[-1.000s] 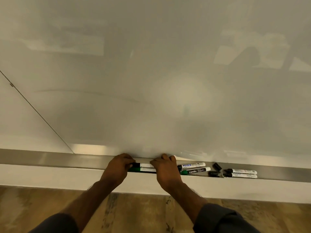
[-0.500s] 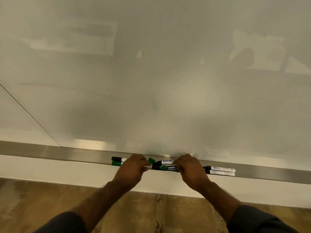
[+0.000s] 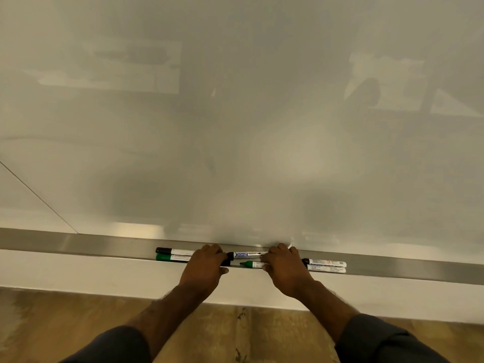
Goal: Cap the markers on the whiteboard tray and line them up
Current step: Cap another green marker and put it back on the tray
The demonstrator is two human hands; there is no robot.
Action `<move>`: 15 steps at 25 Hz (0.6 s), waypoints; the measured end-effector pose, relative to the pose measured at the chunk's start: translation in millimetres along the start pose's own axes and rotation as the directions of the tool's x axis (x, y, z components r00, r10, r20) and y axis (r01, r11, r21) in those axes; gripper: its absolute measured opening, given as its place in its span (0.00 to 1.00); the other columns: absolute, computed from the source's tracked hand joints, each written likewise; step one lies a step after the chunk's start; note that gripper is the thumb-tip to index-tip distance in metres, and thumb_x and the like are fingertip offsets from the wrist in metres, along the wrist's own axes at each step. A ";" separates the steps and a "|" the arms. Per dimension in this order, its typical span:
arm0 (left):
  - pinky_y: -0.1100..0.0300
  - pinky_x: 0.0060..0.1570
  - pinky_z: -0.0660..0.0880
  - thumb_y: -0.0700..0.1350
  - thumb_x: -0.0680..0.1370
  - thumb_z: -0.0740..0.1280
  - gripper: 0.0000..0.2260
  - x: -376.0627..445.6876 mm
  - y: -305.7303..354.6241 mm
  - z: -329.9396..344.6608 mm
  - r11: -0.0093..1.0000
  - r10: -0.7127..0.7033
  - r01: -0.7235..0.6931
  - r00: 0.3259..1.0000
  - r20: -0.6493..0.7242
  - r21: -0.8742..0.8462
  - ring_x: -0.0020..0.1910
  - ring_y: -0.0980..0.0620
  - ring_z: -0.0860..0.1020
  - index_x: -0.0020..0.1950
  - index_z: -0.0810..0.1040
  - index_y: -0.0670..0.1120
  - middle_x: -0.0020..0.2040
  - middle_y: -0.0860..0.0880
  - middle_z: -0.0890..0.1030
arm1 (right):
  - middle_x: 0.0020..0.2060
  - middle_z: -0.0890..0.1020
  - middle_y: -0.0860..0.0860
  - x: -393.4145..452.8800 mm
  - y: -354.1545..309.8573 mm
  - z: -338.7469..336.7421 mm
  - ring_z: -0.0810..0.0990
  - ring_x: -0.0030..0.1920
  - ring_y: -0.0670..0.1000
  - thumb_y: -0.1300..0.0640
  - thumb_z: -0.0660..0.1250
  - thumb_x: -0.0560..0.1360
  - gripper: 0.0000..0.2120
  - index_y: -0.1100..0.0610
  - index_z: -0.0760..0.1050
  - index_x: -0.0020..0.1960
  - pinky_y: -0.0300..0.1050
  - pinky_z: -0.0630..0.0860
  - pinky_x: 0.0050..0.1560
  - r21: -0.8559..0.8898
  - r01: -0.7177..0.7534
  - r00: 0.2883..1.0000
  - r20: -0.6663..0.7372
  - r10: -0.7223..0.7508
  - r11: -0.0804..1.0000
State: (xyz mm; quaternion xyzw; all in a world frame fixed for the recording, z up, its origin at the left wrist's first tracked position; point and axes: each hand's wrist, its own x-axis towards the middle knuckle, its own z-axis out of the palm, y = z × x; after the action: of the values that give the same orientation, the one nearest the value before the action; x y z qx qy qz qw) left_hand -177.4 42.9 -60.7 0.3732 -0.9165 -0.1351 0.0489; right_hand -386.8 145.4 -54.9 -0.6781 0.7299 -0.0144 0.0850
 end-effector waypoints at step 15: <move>0.56 0.51 0.67 0.36 0.75 0.60 0.14 8.2 -6.7 -11.7 0.979 0.026 -0.026 1.000 0.002 0.201 0.53 0.47 0.72 0.57 0.76 0.48 0.55 0.48 0.78 | 0.49 0.79 0.48 -0.3 6.8 -3.5 0.70 0.52 0.52 0.56 0.61 0.78 0.06 0.48 0.72 0.53 0.50 0.64 0.57 0.107 0.012 0.999 -0.043 -0.007 0.994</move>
State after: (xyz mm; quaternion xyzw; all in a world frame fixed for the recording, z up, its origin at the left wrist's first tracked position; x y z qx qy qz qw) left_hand -176.6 30.2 -51.5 0.3642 -0.9303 -0.0414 0.0129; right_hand -394.0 145.9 -52.4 -0.6756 0.7265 -0.0683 0.1054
